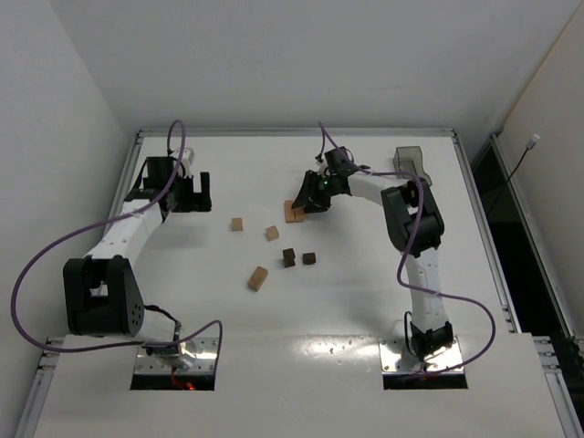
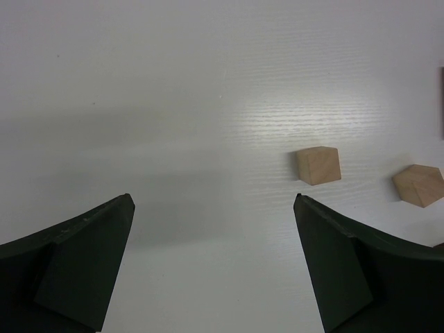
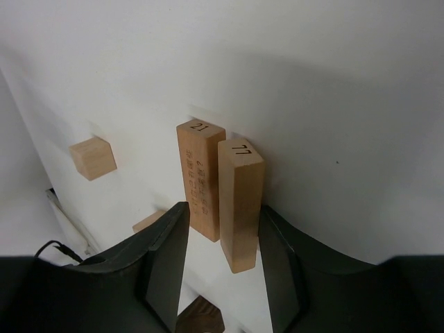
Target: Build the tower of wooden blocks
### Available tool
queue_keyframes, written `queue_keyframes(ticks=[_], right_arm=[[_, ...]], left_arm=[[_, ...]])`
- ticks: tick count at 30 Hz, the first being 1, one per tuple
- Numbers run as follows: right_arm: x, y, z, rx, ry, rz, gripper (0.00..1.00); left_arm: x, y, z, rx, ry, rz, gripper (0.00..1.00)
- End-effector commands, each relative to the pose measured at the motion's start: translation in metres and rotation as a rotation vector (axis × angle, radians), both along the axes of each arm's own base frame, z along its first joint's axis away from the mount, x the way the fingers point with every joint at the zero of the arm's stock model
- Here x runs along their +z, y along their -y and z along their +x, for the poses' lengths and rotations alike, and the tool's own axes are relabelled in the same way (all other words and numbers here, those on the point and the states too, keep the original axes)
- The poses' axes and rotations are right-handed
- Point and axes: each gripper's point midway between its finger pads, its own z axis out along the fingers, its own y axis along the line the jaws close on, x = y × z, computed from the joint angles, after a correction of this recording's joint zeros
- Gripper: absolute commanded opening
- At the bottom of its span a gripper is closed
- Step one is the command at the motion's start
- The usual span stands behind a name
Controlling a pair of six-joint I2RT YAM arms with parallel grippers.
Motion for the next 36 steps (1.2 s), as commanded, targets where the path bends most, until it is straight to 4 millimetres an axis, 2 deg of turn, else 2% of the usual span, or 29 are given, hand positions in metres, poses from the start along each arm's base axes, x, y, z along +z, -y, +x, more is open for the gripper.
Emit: queue_keyframes(ticks=[1, 8, 15, 16, 20, 21, 36], right_arm=[[-0.018, 0.013, -0.01, -0.013, -0.03, -0.095, 0.42], [-0.017, 0.043, -0.006, -0.058, -0.022, -0.155, 0.43], [-0.018, 0.049, -0.002, -0.073, -0.01, -0.196, 0.47], [-0.011, 0.047, 0.005, -0.068, 0.016, -0.19, 0.47], [-0.014, 0.04, 0.006, -0.053, 0.015, -0.183, 0.47], [-0.019, 0.035, 0.002, -0.041, 0.006, -0.187, 0.47], [-0.018, 0.011, -0.007, -0.011, -0.03, -0.053, 0.47]], left_arm=[[0.017, -0.003, 0.011, 0.007, 0.045, -0.013, 1.0], [0.013, -0.001, 0.011, 0.006, 0.035, -0.026, 1.0], [0.013, -0.001, 0.011, 0.006, 0.035, -0.026, 1.0], [0.013, -0.001, 0.011, 0.006, 0.035, -0.026, 1.0], [0.013, -0.001, 0.011, 0.006, 0.035, -0.026, 1.0], [0.013, -0.001, 0.011, 0.006, 0.035, -0.026, 1.0], [0.01, -0.001, 0.012, 0.006, 0.026, -0.027, 1.0]])
